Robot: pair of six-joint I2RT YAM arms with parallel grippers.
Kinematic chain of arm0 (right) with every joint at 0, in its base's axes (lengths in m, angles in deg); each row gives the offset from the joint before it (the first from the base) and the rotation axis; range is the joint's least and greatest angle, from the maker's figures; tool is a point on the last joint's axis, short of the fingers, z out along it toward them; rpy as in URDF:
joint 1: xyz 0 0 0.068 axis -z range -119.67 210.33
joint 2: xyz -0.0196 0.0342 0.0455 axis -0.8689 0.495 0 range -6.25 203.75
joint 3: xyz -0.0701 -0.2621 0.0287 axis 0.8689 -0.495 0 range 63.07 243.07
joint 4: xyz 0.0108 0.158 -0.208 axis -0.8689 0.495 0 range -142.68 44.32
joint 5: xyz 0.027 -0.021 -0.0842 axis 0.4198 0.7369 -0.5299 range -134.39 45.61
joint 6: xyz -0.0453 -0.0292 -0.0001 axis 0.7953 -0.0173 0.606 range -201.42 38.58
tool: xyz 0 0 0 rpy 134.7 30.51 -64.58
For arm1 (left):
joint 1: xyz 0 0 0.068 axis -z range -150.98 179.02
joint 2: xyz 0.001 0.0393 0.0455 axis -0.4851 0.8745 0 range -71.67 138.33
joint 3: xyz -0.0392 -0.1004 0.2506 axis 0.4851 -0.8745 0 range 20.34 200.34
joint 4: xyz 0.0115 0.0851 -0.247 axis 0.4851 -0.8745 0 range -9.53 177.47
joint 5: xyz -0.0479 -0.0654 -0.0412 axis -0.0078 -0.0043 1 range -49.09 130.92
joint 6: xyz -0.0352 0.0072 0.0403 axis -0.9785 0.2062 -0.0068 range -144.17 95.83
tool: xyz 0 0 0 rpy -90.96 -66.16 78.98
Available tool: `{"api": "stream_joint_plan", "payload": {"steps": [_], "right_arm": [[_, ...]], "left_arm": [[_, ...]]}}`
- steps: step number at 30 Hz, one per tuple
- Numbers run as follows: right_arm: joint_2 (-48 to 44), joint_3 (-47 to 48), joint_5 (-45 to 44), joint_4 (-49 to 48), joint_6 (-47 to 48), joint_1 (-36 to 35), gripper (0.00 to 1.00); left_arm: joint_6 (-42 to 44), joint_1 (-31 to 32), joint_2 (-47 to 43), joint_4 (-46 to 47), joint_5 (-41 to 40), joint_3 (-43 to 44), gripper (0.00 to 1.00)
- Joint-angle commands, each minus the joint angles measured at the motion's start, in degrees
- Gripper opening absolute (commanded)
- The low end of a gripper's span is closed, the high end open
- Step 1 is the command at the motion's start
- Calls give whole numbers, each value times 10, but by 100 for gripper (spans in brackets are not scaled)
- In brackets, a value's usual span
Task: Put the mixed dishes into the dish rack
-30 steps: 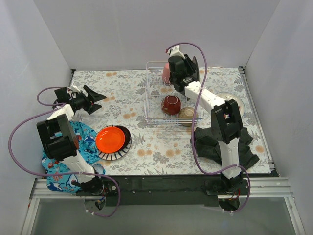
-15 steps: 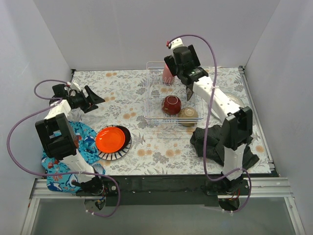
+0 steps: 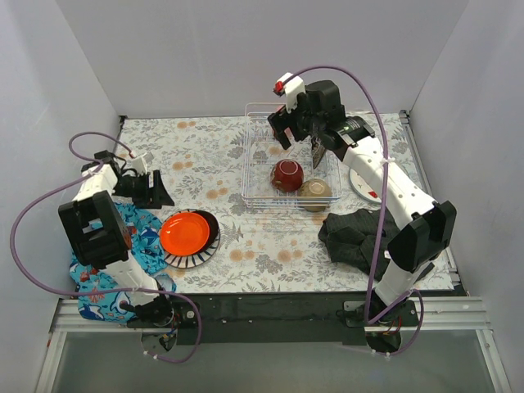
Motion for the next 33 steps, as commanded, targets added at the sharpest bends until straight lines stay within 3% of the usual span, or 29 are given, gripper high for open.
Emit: {"api": "stream_joint_plan", "payload": {"steps": [1,11,16,21,22,26,33], "right_arm": [[-20,-22,182,1,10,4,86],[-11,-54,149,-10,-13,26,84],[-16,-53,115,0,-22,25,84],[-21,-52,95,29,-21,25,83],[-24,-55,91,29,-21,25,83],[-36,-72,101,26,-20,25,83],[-73,-97,131,16,-2,25,84]], "left_arm": [[55,2,-49,-62,-49,-20,62],[113,22,-68,-62,-75,-66,47],[105,47,-79,-39,-88,-64,25],[77,49,-91,-33,-75,-57,11],[73,49,-91,-34,-75,-60,11],[56,62,-105,-27,-92,-83,39],[26,100,-111,-23,-146,-100,43]]}}
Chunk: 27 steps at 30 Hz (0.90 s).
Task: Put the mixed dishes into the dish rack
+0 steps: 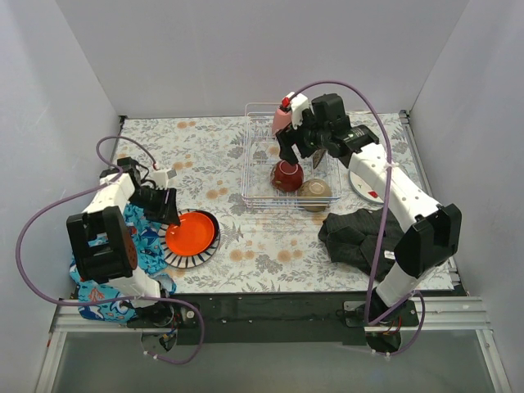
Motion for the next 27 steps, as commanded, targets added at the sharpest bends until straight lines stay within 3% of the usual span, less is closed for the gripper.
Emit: {"api": "stream_joint_plan", "payload": {"steps": [1,9,19,27], "right_arm": [[-46,-19,32,-17,25,-1,84],[-57,-31,32,-36,14,-1,84],[-74,-66,38,-54,4,-1,84],[-72,-74,44,-53,0,-1,84]], "left_arm": [[-33,17,-22,15,-46,-11,41],[-44,21,-52,31,-89,-20,38],[-68,22,-92,38,-113,-64,45],[-72,22,-110,42,-129,-95,31]]}}
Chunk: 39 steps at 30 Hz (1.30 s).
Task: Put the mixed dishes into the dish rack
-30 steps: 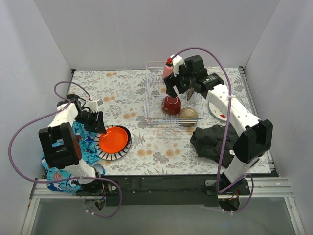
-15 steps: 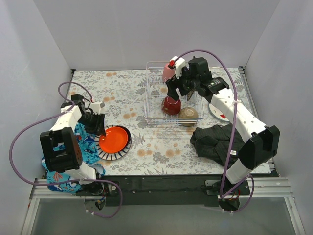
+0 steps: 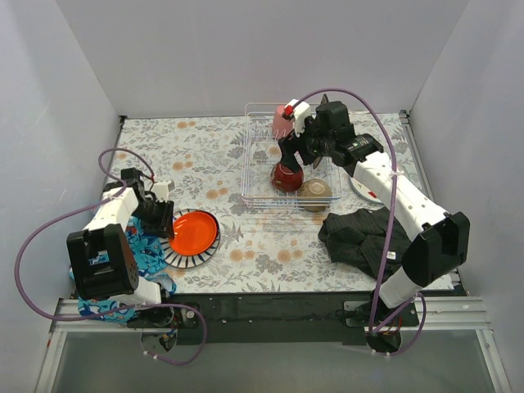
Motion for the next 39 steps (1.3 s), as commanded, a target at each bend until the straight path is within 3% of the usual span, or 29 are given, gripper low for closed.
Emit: {"api": "stream_joint_plan", "payload": {"steps": [1,20,25,35,39], "right_arm": [[-24,-5,16,-22,-11,-1,84],[-35,-35,10,-29,-13,-1,84],[-25,-28,10,-31,-12,-2,84],[-5,-12,23,-38,-13,-1,83],[15,18,120,-35,-13,-4,83]], "left_arm": [[-8,2,-33,11,-17,-11,31],[-21,3,-14,42,-2,-17,17],[-17,2,-12,38,1,-8,1],[-10,2,-27,11,18,51,0],[11,2,-63,-11,61,90,0]]}}
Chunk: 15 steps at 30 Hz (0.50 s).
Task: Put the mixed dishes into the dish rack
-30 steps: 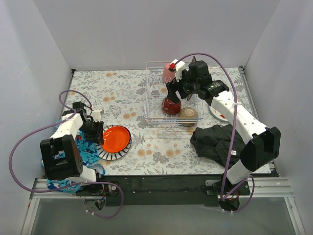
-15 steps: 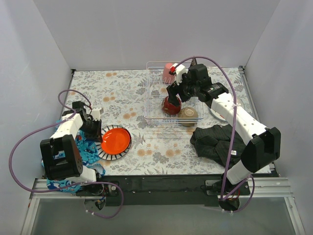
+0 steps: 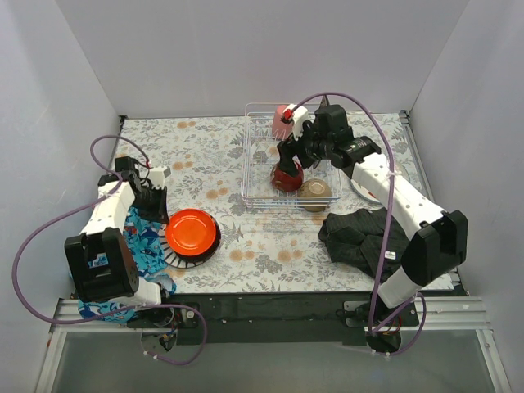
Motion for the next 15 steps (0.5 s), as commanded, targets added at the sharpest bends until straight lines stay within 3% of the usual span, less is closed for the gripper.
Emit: {"api": "stream_joint_plan", "payload": {"steps": [1,7,15], "right_arm": [[30,50,107,-17,-1,-6,83],[79,83,244,1,33,-59,83],[192,179,283,17,77,-135,82]], "left_arm": [[28,1,-60,-19,67,51,0],[64,1,-89,-26,106,59,0],[79,1,-131,-9,129,24,0]]}}
